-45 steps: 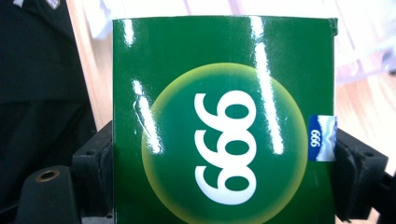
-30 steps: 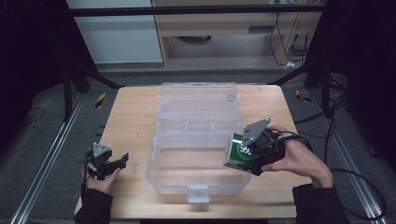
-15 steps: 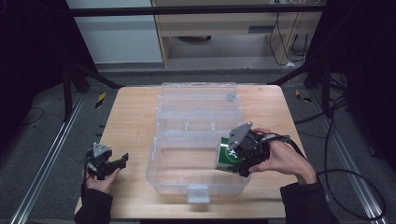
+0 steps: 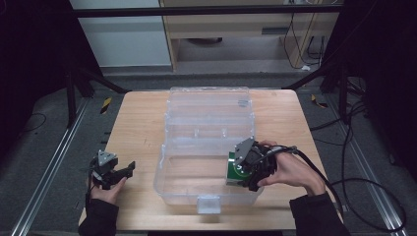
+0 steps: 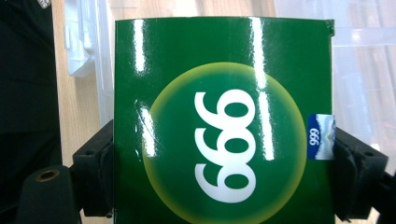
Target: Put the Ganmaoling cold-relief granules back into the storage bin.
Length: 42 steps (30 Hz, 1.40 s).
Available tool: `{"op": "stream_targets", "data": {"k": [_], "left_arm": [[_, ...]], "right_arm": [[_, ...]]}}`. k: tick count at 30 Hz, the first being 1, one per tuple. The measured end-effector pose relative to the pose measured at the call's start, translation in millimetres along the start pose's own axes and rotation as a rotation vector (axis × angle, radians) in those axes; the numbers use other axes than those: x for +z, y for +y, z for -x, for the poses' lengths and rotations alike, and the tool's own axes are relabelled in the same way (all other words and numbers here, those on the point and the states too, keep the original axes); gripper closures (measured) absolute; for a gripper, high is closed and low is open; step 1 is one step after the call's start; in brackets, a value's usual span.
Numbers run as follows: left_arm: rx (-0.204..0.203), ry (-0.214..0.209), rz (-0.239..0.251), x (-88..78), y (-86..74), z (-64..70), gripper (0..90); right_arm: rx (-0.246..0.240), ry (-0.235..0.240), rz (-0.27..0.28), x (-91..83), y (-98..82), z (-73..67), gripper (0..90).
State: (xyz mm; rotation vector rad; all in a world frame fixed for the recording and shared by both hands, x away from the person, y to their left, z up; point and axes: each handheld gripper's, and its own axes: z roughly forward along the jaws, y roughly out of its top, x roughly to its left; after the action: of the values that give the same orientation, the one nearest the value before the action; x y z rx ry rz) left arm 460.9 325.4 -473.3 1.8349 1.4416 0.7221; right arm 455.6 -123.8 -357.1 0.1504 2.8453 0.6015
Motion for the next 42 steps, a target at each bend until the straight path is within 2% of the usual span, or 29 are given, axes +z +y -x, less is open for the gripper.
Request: {"op": "stream_targets", "data": {"k": [4,7,8,10,14,21,25,34,42], "left_arm": [[0.0,0.001,0.002,-0.2,0.0,-0.2,29.3],[-0.001,0.0,0.004,-0.6,0.1,-0.2,29.3],[-0.001,0.001,0.004,-0.5,0.2,-0.2,29.4],[0.001,0.001,0.001,0.1,0.1,-0.3,29.4],[0.002,0.002,0.001,-0.2,0.2,0.1,29.4],[0.001,0.001,0.001,-0.1,0.0,-0.4,29.4],[0.001,0.001,0.001,0.1,0.1,-0.4,29.4],[0.0,0.001,0.001,0.1,-0.1,-0.5,29.4],[-0.001,-0.001,-0.002,0.7,-0.1,-0.3,29.4]], "right_arm": [[-0.013,0.011,-0.03,6.5,1.0,-1.4,15.9],[-0.014,0.015,-0.032,9.2,0.5,-1.4,16.0],[0.007,0.034,-0.021,12.6,-2.5,-0.9,15.9],[0.012,0.035,-0.027,15.3,-4.9,-0.8,15.9],[-0.006,0.039,-0.056,21.1,-6.0,-1.7,15.9],[-0.011,0.051,-0.072,28.6,-5.6,0.0,15.8],[0.022,0.071,-0.063,34.9,-11.2,2.4,15.7],[0.019,0.08,-0.093,43.8,-14.0,4.4,15.3],[0.041,0.093,-0.089,50.8,-19.8,4.3,14.5]]}}
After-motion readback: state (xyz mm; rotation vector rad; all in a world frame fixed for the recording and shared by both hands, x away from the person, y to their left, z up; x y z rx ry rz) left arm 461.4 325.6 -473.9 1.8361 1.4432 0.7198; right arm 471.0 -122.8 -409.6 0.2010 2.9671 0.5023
